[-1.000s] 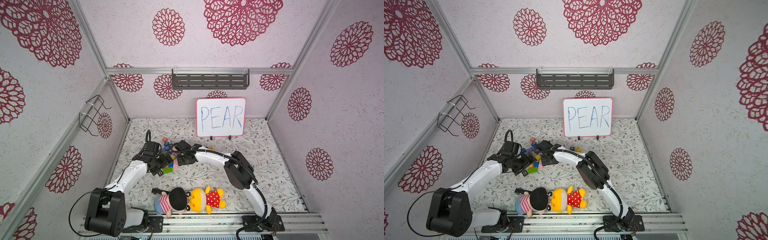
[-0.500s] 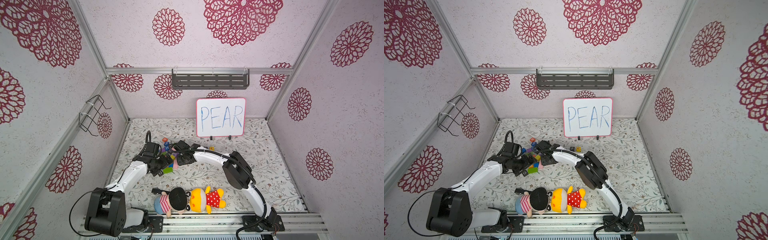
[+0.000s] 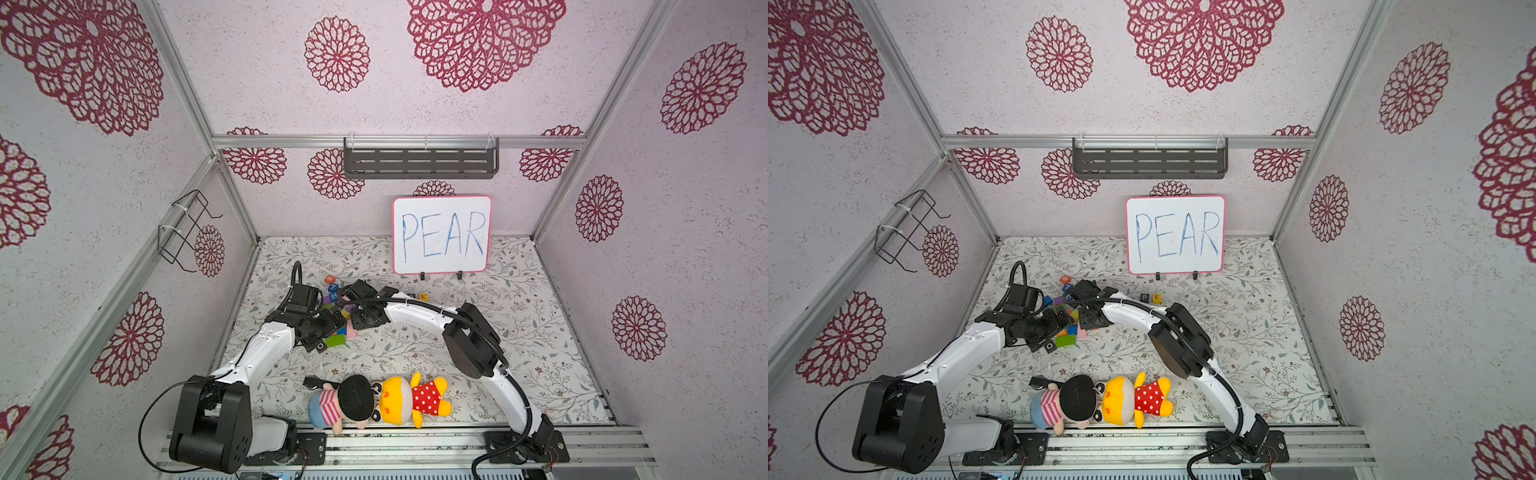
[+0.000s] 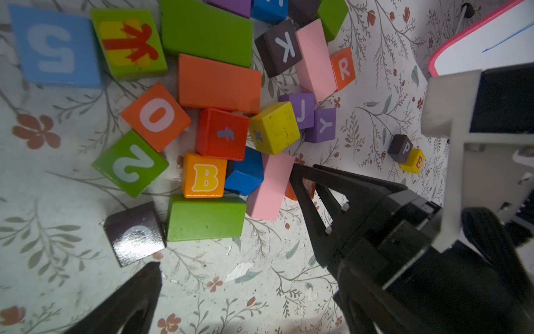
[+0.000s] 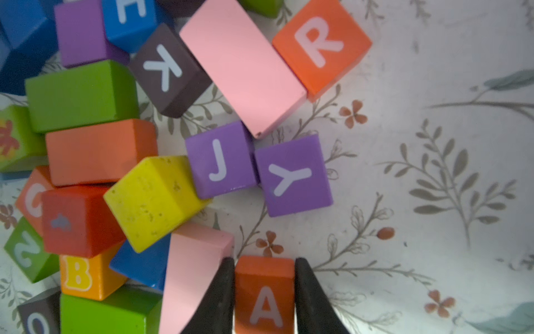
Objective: Spell the uppercase word “pear” with letter blocks
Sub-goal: Pick up the letter block from the center of the board.
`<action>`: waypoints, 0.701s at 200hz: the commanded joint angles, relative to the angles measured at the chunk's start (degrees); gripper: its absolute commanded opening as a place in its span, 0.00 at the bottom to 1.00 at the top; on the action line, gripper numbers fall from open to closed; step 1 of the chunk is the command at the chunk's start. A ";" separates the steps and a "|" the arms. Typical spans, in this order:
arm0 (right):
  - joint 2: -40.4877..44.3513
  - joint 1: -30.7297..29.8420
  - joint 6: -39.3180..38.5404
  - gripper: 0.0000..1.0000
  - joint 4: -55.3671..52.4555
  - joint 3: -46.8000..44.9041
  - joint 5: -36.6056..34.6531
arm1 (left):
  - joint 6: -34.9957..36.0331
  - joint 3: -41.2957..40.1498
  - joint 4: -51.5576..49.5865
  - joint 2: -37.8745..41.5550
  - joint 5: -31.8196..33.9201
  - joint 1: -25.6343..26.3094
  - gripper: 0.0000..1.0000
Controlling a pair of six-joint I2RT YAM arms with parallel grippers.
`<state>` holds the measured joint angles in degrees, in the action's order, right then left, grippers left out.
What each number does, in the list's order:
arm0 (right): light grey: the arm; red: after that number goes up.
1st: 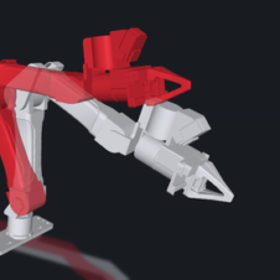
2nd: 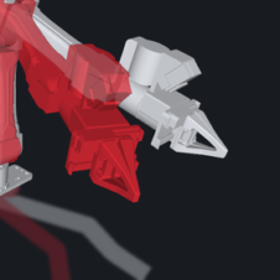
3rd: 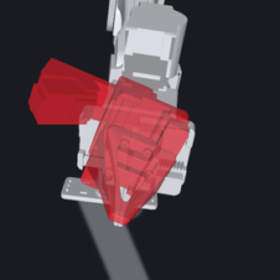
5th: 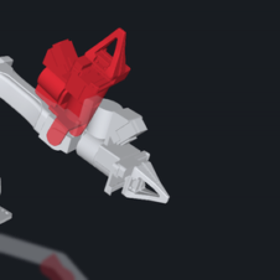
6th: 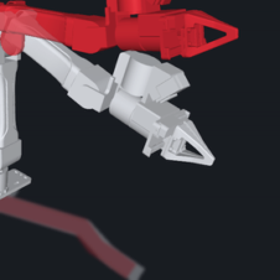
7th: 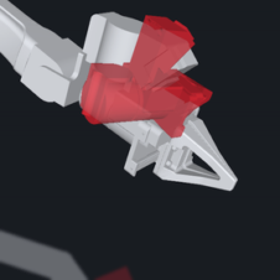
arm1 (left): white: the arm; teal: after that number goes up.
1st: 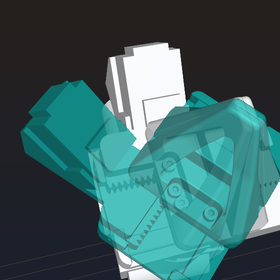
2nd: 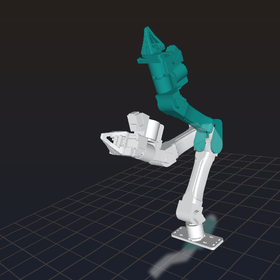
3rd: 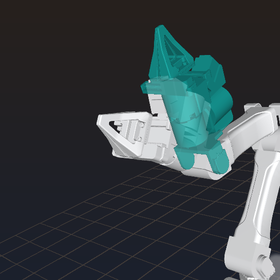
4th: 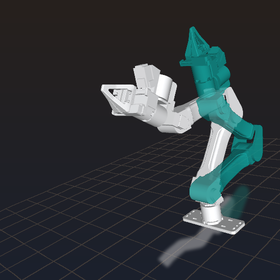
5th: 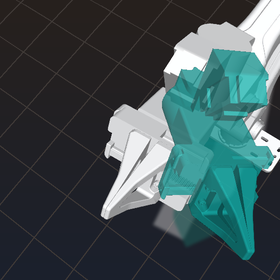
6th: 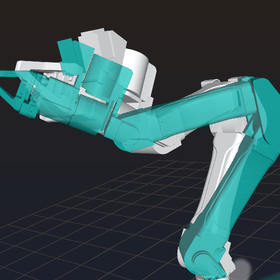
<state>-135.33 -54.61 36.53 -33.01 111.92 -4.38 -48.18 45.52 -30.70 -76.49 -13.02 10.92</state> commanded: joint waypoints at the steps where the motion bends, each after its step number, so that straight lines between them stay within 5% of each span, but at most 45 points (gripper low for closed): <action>1: -1.80 -1.20 -0.10 0.29 -1.86 2.53 0.67 | -0.24 -0.69 1.25 0.81 -0.26 -0.55 0.98; 94: 2.60 -0.60 -0.47 0.27 -2.93 0.80 -3.67 | -1.42 -0.52 2.58 0.58 -1.16 -0.37 0.98; 140: 10.39 2.65 -0.11 0.27 0.67 -7.72 -6.93 | -2.26 2.40 3.80 -2.13 -1.07 2.60 0.98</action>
<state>-132.44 -54.43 36.49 -32.86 107.57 -7.62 -49.50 45.47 -29.08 -76.88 -14.00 11.68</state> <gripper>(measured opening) 0.322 0.979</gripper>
